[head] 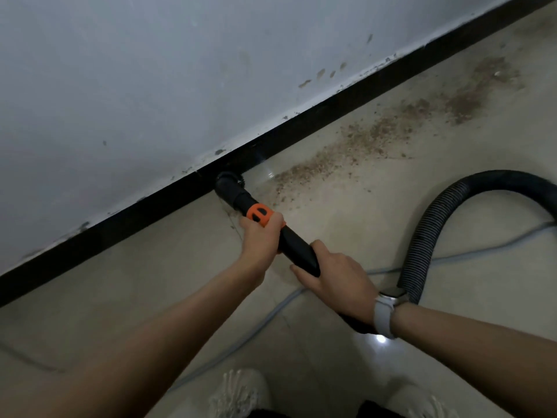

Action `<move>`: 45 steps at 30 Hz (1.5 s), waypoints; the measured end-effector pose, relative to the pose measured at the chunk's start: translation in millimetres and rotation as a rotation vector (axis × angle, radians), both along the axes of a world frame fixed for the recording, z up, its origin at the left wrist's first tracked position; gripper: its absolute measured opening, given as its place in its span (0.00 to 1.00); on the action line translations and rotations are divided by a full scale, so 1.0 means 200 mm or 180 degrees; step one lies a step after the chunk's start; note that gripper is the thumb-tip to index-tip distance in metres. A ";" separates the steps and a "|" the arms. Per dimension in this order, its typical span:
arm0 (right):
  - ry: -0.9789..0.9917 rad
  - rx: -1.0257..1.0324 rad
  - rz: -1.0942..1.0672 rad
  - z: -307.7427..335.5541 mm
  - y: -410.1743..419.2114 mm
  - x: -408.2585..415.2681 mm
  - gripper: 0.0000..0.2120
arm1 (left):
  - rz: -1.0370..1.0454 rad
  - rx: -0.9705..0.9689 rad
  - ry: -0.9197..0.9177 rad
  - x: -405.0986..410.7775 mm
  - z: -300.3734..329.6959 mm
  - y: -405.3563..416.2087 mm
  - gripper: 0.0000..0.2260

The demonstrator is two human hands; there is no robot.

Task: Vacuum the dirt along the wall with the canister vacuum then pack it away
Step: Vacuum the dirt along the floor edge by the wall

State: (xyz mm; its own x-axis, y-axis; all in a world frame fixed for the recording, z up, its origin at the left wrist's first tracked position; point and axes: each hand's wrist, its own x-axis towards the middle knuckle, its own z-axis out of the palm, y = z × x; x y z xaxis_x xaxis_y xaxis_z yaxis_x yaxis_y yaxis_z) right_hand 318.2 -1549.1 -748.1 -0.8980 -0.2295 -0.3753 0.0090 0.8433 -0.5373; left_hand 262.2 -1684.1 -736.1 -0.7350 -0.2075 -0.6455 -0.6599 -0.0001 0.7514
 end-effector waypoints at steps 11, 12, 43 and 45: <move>-0.0365 0.0191 0.0093 -0.02 -0.06 0.30 0.16 | -0.0082 0.0241 -0.0380 0.32 -0.10 -0.07 0.17; -0.0396 0.0150 0.0069 -0.02 -0.05 0.32 0.15 | -0.0099 0.0261 -0.0397 0.34 -0.11 -0.06 0.17; -0.0618 -0.0344 0.0173 -0.12 0.03 0.27 0.15 | 0.0208 0.0406 -0.0220 0.34 -0.17 0.00 0.17; -0.0644 -0.0320 0.0260 -0.11 0.00 0.22 0.16 | 0.0203 0.0441 -0.0267 0.30 -0.17 -0.04 0.17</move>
